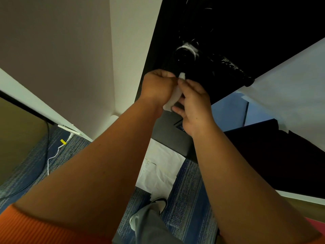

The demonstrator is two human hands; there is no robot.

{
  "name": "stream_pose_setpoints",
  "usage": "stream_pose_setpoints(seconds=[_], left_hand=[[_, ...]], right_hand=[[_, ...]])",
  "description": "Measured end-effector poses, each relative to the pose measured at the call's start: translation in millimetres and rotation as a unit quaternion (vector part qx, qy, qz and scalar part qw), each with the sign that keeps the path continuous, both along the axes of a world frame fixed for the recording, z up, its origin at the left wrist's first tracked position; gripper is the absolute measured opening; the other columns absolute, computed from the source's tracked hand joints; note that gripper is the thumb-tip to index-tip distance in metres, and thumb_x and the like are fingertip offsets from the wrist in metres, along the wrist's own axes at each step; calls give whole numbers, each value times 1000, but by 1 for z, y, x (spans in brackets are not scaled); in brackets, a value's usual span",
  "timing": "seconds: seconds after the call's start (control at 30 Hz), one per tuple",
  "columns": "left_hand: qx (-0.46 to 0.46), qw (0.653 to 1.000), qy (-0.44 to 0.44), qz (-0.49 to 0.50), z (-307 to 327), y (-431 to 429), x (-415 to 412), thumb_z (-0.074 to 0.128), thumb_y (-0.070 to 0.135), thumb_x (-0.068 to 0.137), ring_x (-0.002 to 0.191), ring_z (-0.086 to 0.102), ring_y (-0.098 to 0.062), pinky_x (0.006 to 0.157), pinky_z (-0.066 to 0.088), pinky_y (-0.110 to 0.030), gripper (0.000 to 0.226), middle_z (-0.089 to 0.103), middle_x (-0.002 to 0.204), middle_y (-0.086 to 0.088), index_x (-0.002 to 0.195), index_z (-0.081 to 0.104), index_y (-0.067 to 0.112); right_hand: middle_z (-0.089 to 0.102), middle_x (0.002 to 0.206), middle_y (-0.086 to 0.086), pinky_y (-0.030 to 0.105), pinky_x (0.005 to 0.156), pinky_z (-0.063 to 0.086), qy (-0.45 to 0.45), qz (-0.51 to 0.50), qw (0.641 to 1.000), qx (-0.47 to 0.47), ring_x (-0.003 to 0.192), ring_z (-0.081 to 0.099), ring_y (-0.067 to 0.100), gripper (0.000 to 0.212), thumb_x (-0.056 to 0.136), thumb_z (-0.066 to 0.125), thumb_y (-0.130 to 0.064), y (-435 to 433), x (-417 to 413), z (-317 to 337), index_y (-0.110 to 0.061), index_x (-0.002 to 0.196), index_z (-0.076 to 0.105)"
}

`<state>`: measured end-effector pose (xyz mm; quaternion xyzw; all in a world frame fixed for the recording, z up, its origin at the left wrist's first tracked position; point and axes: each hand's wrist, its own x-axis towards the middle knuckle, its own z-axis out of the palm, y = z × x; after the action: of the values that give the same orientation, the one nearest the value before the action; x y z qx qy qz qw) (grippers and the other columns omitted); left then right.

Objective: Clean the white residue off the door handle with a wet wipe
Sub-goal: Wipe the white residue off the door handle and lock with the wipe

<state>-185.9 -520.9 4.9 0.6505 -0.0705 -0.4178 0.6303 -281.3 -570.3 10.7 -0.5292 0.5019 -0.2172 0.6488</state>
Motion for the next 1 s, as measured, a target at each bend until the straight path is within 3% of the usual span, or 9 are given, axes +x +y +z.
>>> stream_pose_setpoints(seconds=[0.1, 0.23, 0.37, 0.47, 0.6, 0.77, 0.83, 0.93, 1.0], left_hand=[[-21, 999, 44, -16, 0, -1, 2, 64, 13, 97, 79, 71, -16, 67, 59, -29, 12, 74, 84, -3, 90, 73, 18], [-43, 998, 22, 30, 4, -3, 7, 58, 16, 99, 90, 73, -24, 85, 60, -35, 17, 75, 93, -7, 90, 72, 17], [-58, 996, -58, 45, 13, -9, 10, 65, 33, 97, 71, 65, -18, 62, 54, -21, 37, 73, 92, -20, 99, 72, -4], [-64, 992, -95, 44, 12, -13, 14, 75, 27, 92, 79, 73, -27, 77, 61, -34, 35, 75, 93, -20, 98, 75, -7], [-70, 992, -100, 39, 8, -14, 18, 78, 23, 88, 85, 73, -34, 82, 61, -46, 31, 76, 88, -20, 92, 76, -8], [-76, 991, -106, 14, 10, -11, 21, 77, 24, 90, 83, 74, -31, 79, 62, -45, 26, 77, 85, -15, 90, 77, -2], [-76, 991, -109, 5, 10, -11, 21, 75, 25, 91, 82, 75, -28, 80, 62, -44, 24, 78, 85, -11, 90, 79, 1], [-81, 991, -105, 12, 9, -10, 21, 73, 23, 92, 74, 74, -25, 77, 63, -42, 25, 76, 74, -10, 81, 78, 1], [-84, 991, -104, 20, 9, -10, 20, 72, 21, 93, 76, 73, -35, 76, 63, -48, 30, 73, 76, -21, 82, 75, -7]], right_hand=[[66, 128, 6, 36, 69, 62, -38, -38, 998, 29, 113, 67, 27, 21, 94, 68, -13, -3, -6, -2, -25, 111, 70], [65, 123, 20, 27, 65, 60, -120, -223, 967, 22, 107, 67, 35, 22, 88, 71, 3, -21, -12, 2, -2, 109, 66], [68, 118, 18, 28, 70, 60, -169, -275, 946, -15, 105, 68, 29, 10, 89, 71, 0, -29, -7, 8, -4, 98, 71], [74, 105, 7, 32, 80, 62, -113, -245, 954, -128, 98, 71, 17, 12, 92, 69, -3, -22, 9, 9, -7, 100, 76], [68, 89, -15, 9, 74, 53, -61, -214, 943, -246, 82, 66, -5, 21, 95, 62, 2, -11, 31, 11, -6, 110, 75], [70, 118, 5, 1, 80, 45, -16, -152, 913, -377, 93, 60, -13, 30, 97, 55, 3, 1, 31, 4, 0, 124, 67], [69, 124, 9, 2, 90, 43, 4, -108, 887, -448, 109, 61, -5, 33, 96, 52, 1, -2, 31, 1, 0, 126, 66], [67, 129, 16, 11, 103, 40, 55, -31, 847, -528, 124, 61, 27, 40, 94, 44, 0, -9, 35, 1, 0, 128, 65], [65, 133, 15, 12, 104, 37, 92, 36, 826, -555, 127, 58, 32, 50, 93, 34, -10, -14, 38, 6, -4, 132, 64]])
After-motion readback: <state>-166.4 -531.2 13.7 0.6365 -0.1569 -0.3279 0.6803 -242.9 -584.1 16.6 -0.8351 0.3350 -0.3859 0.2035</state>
